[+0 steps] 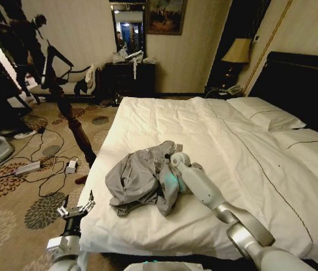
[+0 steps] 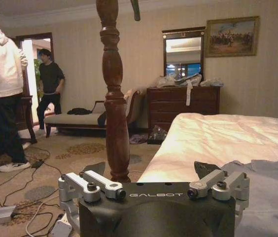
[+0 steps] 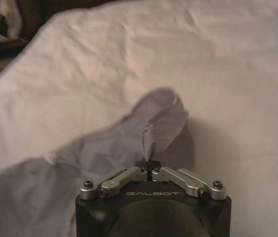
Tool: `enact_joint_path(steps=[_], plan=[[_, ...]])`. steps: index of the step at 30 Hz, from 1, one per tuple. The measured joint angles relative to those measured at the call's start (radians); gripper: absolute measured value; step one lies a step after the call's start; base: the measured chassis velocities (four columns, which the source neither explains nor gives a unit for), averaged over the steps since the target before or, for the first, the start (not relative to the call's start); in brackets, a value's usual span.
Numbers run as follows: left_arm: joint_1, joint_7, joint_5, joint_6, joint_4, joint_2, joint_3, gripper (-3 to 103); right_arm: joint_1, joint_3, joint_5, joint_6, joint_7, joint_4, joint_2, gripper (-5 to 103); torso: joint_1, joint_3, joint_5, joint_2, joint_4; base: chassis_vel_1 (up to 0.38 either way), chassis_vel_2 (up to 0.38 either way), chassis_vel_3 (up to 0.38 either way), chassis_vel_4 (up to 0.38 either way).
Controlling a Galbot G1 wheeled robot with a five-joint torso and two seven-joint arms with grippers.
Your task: Pick up the clothes from the bed and hang them on the clothes hanger.
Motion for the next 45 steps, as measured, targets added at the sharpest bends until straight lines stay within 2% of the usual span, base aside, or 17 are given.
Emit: enact_joint_path(steps=[2, 5, 8, 11, 12, 14, 16, 19, 24, 26, 27, 31, 32, 37, 39, 42, 45], plan=[[0.0, -0.001, -0.002, 0.001, -0.002, 0.001, -0.001, 100, -0.003, 0.0, 0.005, 0.0, 0.001, 0.027, -0.019, 0, 0.0, 0.0, 0.0001, 0.0, 0.0003, 0.0, 0.0, 0.0, 0.0], [-0.005, -0.01, -0.013, 0.014, -0.004, 0.008, 0.003, 100, -0.034, 0.007, 0.082, -0.012, 0.025, 0.281, -0.187, 0, 0.0, 0.0, 0.0001, 0.0, -0.0016, 0.0, 0.0, 0.0, 0.0], [-0.013, -0.016, -0.016, 0.026, -0.003, 0.01, 0.013, 100, -0.066, 0.034, 0.134, -0.033, 0.04, 0.428, -0.26, 0, 0.0, 0.0, 0.0, 0.0, -0.0004, 0.0, 0.0, 0.0, 0.0], [-0.04, -0.034, -0.021, 0.053, 0.004, 0.019, 0.041, 100, -0.196, 0.166, 0.217, -0.097, 0.057, 0.691, -0.418, 0, 0.0, 0.0, 0.0001, 0.0, 0.0004, 0.0, 0.0, 0.0, 0.0], [-0.04, -0.034, -0.021, 0.053, 0.004, 0.019, 0.041, 100, -0.196, 0.166, 0.217, -0.097, 0.057, 0.691, -0.418, 0, 0.0, 0.0, 0.0001, 0.0, 0.0004, 0.0, 0.0, 0.0, 0.0], [-0.067, -0.047, -0.022, 0.072, 0.008, 0.03, 0.064, 100, -0.409, 0.335, 0.224, -0.147, 0.058, 0.846, -0.62, 0, 0.0, 0.0, -0.0002, 0.0, -0.0022, 0.0, 0.0, 0.0, 0.0], [-0.064, -0.053, -0.021, 0.081, 0.0, 0.024, 0.065, 100, -0.559, 0.477, 0.17, -0.174, 0.028, 0.882, -0.722, 0, 0.0, 0.0, -0.0003, 0.0, -0.002, 0.0, 0.0, 0.0, 0.0], [-0.068, -0.062, -0.02, 0.101, -0.016, 0.032, 0.078, 100, -0.67, 0.577, 0.141, -0.179, 0.023, 0.891, -0.763, 0, 0.0, 0.0, 0.0, 0.0, 0.0005, 0.0, 0.0, 0.0, 0.0], [-0.115, -0.096, -0.043, 0.165, -0.036, 0.113, 0.112, 100, -0.792, 0.647, 0.049, -0.181, 0.038, 0.881, -0.788, 0, 0.0, 0.0, -0.0006, 0.0, -0.0009, 0.0, 0.0, 0.0, 0.0], [-0.174, -0.134, -0.153, 0.235, -0.046, 0.196, 0.12, 100, -0.839, 0.642, -0.074, -0.181, 0.002, 0.848, -0.776, 0, 0.0, 0.0, 0.0, 0.0, 0.0003, 0.0, 0.0, 0.0, 0.0], [-0.174, -0.134, -0.153, 0.235, -0.046, 0.196, 0.12, 100, -0.839, 0.642, -0.074, -0.181, 0.002, 0.848, -0.776, 0, 0.0, 0.0, 0.0, 0.0, 0.0003, 0.0, 0.0, 0.0, 0.0], [-0.333, -0.208, -0.504, 0.357, -0.049, 0.36, 0.146, 100, -0.919, 0.667, -0.113, -0.181, -0.008, 0.848, -0.739, 0, 0.0, 0.0, -0.0006, 0.0, -0.0007, 0.0, 0.0, 0.0, 0.0], [-0.333, -0.208, -0.504, 0.357, -0.049, 0.36, 0.146, 100, -0.919, 0.667, -0.113, -0.181, -0.008, 0.848, -0.739, 0, 0.0, 0.0, -0.0006, 0.0, -0.0007, 0.0, 0.0, 0.0, 0.0], [-0.689, -0.292, -0.905, 0.467, 0.09, 0.51, 0.298, 100, -0.944, 0.679, -0.101, -0.18, -0.003, 0.882, -0.719, 0, 0.0, 0.0, -0.0006, 0.0, -0.0005, 0.0, 0.0, 0.0, 0.0], [-0.743, -0.302, -0.937, 0.476, 0.121, 0.516, 0.327, 100, -0.946, 0.681, -0.1, -0.18, -0.002, 0.885, -0.718, 0, 0.0, 0.0, -0.0005, 0.0, -0.0005, 0.0, 0.0, 0.0, 0.0], [-1.046, -0.337, -1.077, 0.522, 0.326, 0.491, 0.53, 100, -0.967, 0.703, -0.085, -0.179, 0.011, 0.907, -0.718, 0, 0.0, 0.0, -0.0003, 0.0, -0.0006, 0.0, 0.0, 0.0, 0.0], [-1.159, -0.351, -1.108, 0.537, 0.431, 0.454, 0.629, 100, -0.974, 0.711, -0.082, -0.179, 0.016, 0.909, -0.719, 0, 0.0, 0.0, -0.0004, 0.0, -0.0011, 0.0, 0.0, 0.0, 0.0]])
